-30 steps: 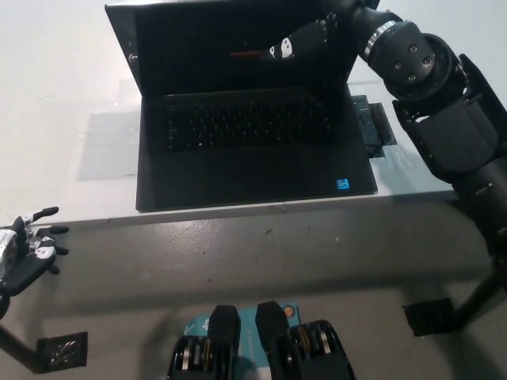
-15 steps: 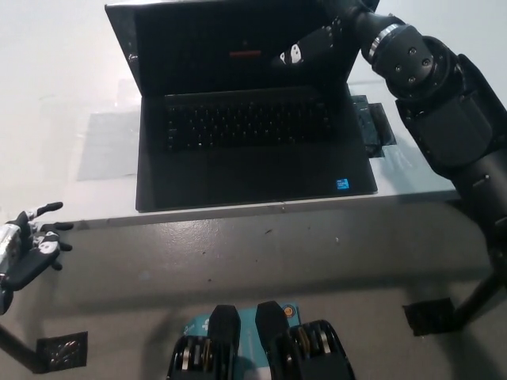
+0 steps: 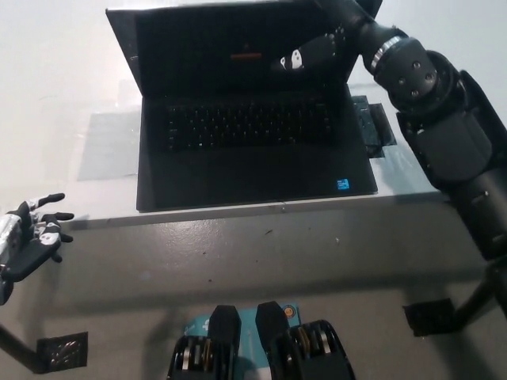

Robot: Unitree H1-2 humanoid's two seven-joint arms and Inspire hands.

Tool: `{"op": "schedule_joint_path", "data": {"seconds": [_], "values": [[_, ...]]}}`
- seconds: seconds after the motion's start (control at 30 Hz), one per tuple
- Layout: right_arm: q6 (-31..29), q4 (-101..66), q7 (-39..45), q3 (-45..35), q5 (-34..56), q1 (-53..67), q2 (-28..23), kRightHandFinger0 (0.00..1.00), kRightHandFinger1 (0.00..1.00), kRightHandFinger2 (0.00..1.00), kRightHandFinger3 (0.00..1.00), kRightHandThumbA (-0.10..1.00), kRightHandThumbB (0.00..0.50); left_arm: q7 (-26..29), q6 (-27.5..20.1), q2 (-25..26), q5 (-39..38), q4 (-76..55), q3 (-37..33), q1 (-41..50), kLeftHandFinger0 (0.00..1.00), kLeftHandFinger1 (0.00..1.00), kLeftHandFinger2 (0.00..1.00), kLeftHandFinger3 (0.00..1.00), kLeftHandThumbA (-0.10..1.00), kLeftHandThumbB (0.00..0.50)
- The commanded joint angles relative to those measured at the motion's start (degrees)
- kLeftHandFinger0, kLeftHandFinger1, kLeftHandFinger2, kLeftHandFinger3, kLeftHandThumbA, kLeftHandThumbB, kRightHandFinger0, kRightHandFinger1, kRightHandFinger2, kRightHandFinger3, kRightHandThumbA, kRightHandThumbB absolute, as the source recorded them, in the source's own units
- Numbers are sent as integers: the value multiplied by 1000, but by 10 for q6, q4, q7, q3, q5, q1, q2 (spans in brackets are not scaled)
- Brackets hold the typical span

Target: The robot uses its right hand to push down on the lid of a laptop kept in the middle of the desk to close it

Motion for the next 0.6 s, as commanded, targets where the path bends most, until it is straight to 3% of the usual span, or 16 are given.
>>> {"op": "schedule_joint_path", "data": {"seconds": [0.0,0.2,0.37,0.57], "values": [[151,-60,61,-25,43,50,4,1000,1000,996,1000,1000,318,-11,-3,27,2,-11,4,-22,354,487,639,765,165,8],[207,-143,65,-50,73,117,8,1000,1000,997,1000,1000,279,-9,0,28,9,-12,1,-23,377,501,645,787,137,0],[207,-182,58,-76,94,163,15,1000,1000,996,1000,1000,250,-10,5,29,5,-14,4,-26,362,495,639,773,148,1],[207,-204,39,-111,121,212,30,1000,1000,982,1000,1000,267,-15,-2,30,4,-10,6,-26,378,503,650,782,164,8]]}}
